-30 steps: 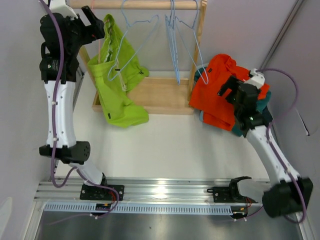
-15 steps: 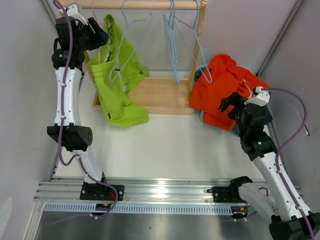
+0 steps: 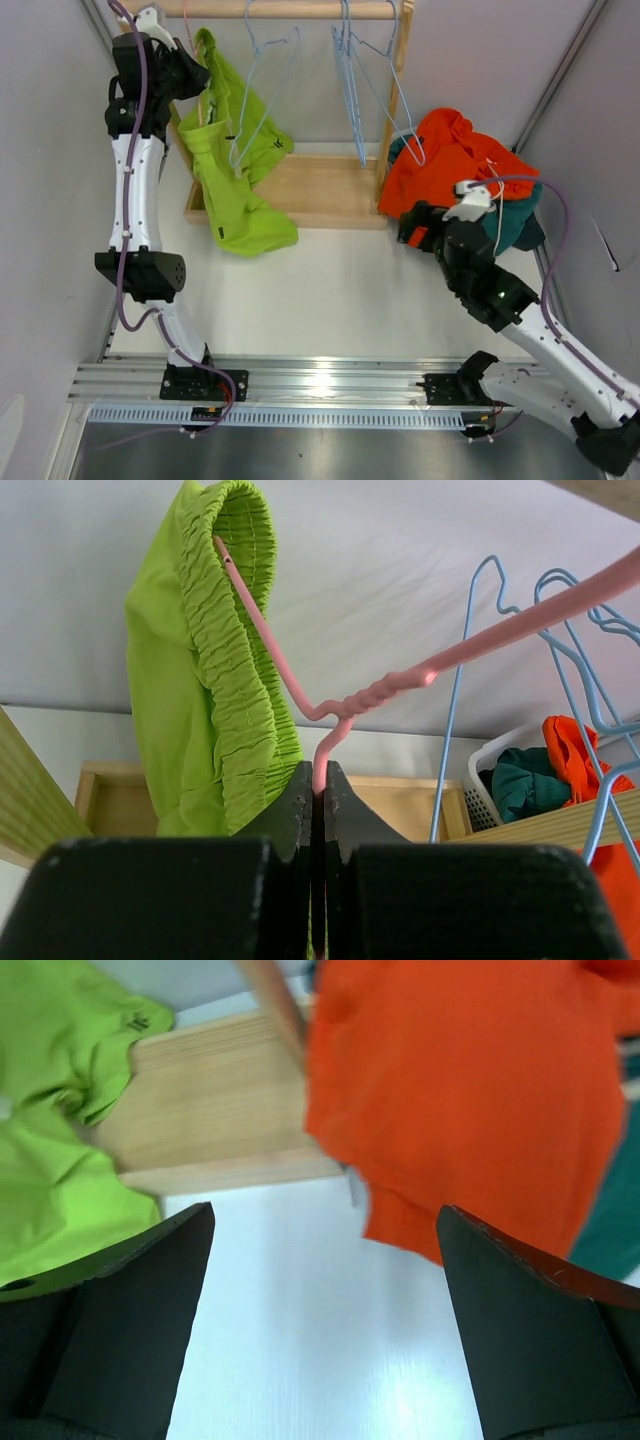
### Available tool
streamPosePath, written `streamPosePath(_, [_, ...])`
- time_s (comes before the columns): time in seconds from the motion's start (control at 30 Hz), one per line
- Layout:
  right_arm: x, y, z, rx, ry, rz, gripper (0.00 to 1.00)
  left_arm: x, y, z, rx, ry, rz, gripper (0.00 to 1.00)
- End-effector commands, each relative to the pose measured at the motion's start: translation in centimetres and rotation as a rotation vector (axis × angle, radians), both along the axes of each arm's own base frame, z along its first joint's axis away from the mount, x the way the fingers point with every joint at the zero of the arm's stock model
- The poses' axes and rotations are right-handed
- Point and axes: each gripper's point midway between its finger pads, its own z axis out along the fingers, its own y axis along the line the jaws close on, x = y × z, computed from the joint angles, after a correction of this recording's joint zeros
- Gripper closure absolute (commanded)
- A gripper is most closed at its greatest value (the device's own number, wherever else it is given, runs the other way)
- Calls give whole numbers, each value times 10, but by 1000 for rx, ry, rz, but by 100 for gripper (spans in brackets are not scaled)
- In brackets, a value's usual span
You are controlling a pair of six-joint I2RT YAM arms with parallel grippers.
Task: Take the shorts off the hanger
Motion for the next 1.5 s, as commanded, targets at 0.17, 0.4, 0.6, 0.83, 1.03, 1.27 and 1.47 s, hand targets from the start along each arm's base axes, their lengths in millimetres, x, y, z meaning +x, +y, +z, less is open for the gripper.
streamPosePath(0.17, [-53,204,120,-107,-249,488,1,-31,-3,70,2,-156,9,100])
streamPosePath(0.4, [-65,373,134,-119,-252,786,1,-47,-11,84,-26,-174,-18,100])
streamPosePath(0.6, [-45,454,117,-92,-217,866,1,-68,-19,101,-31,-205,-52,100])
streamPosePath(0.83, [-23,477,79,-116,-184,807,1,-81,-20,106,-29,-211,-62,100])
streamPosePath(1.03, [-10,468,48,-167,-149,731,10,-93,-23,115,-43,-228,-73,100])
streamPosePath(1.27, [-8,471,41,-166,-150,717,68,-100,-23,115,-44,-229,-73,100])
streamPosePath(1.47, [-24,471,34,-183,-139,722,100,-100,-22,116,-44,-234,-72,100])
